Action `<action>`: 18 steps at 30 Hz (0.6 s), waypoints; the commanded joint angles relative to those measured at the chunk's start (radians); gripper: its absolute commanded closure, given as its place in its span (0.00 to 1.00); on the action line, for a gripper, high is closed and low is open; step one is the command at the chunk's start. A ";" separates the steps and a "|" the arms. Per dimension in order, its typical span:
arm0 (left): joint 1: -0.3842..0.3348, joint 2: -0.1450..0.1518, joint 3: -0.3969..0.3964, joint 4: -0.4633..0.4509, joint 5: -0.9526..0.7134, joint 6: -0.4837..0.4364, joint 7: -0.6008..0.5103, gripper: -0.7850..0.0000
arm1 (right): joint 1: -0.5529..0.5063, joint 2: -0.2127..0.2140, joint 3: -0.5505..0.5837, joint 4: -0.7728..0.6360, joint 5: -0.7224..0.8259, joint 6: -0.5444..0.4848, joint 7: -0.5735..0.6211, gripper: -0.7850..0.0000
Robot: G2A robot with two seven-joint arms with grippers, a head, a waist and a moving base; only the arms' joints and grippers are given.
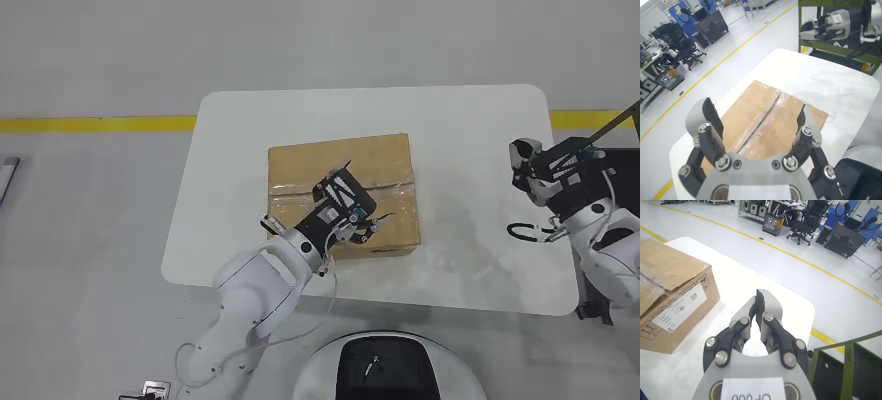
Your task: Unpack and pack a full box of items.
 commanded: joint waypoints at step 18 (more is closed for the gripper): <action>-0.219 -0.056 0.191 0.257 0.094 0.024 -0.130 0.48 | -0.039 -0.002 0.002 -0.025 -0.029 0.006 -0.003 1.00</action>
